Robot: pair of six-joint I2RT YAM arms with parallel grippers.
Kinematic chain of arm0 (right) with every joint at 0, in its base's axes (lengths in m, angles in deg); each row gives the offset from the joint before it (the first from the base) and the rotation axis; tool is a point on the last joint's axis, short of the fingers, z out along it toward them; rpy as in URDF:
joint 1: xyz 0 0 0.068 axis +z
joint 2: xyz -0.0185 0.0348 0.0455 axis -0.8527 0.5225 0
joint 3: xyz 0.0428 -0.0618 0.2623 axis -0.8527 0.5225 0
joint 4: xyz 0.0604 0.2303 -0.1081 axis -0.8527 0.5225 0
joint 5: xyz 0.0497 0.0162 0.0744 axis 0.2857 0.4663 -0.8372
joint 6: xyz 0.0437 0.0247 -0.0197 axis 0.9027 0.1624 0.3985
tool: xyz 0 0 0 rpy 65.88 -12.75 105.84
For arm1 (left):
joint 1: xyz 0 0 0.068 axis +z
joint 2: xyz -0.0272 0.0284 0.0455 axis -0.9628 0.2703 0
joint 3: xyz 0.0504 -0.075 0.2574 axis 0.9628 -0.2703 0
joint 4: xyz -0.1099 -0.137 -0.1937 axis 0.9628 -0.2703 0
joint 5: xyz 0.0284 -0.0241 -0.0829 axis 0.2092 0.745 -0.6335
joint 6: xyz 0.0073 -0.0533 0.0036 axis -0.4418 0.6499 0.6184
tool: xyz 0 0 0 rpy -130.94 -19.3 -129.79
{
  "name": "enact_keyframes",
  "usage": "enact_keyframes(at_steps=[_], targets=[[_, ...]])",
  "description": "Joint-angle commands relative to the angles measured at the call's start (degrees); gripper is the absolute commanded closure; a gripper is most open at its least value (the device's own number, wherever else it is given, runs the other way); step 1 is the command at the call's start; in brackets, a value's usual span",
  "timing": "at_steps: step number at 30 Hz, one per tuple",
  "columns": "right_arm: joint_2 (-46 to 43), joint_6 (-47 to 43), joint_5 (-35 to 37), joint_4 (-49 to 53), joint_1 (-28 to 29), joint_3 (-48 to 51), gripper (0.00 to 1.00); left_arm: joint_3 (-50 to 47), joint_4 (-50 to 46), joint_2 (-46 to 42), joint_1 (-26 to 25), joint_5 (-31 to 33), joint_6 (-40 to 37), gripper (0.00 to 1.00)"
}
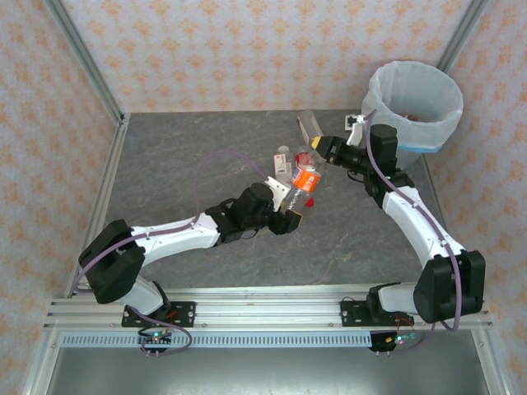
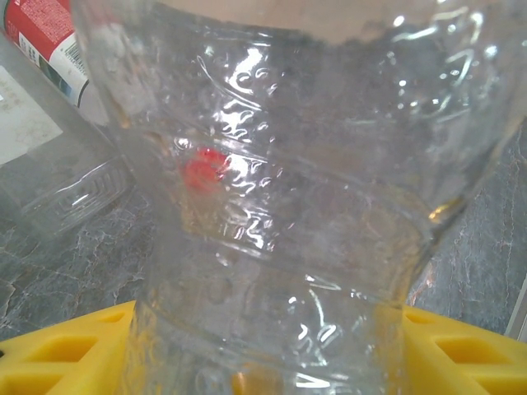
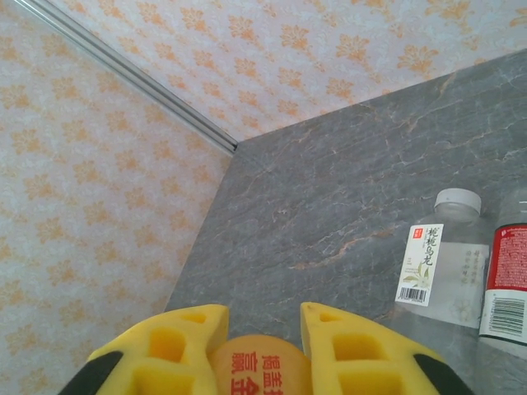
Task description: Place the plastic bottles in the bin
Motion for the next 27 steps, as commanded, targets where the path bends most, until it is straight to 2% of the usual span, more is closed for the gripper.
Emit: enact_keyframes(at_steps=[1, 5, 6, 9, 11, 12, 17, 22, 27], targets=[[-1.2, -1.6, 3.2, 0.7, 0.4, -0.8, 1.00, 2.0, 0.0, 0.6, -0.2, 1.3, 0.3, 1.00], [-1.9, -1.1, 6.4, 0.4, 0.4, 0.0, 1.00, 2.1, 0.2, 0.9, -0.2, 1.0, 1.0, 0.92], [-2.4, -1.1, 7.4, 0.1, 0.4, 0.3, 1.00, 2.1, 0.2, 0.8, -0.2, 1.4, 1.1, 0.85], [-3.6, -1.1, 9.7, -0.9, 0.4, 1.2, 1.00, 1.7, 0.1, 0.1, -0.2, 3.5, 1.7, 0.28], [-4.3, -1.1, 11.5, -1.3, 0.4, 1.6, 1.00, 0.3, 1.4, -0.9, -0.2, 5.7, 2.6, 0.04], [-4.6, -1.1, 12.6, -1.3, 0.4, 1.8, 1.00, -0.4, 2.2, -1.4, -0.2, 6.3, 2.5, 0.00], [-5.8, -1.2, 17.5, -1.5, 0.4, 3.0, 1.00, -2.4, 2.5, -4.6, -0.2, 10.1, 2.4, 0.00], [-6.4, -1.4, 20.8, -2.0, 0.4, 4.0, 1.00, -7.2, 6.7, -11.3, -0.2, 16.5, 3.8, 0.00], [-6.5, -1.4, 23.1, -3.5, 0.4, 5.2, 1.00, -8.2, 4.8, -14.9, -0.1, 23.1, 3.9, 0.00]])
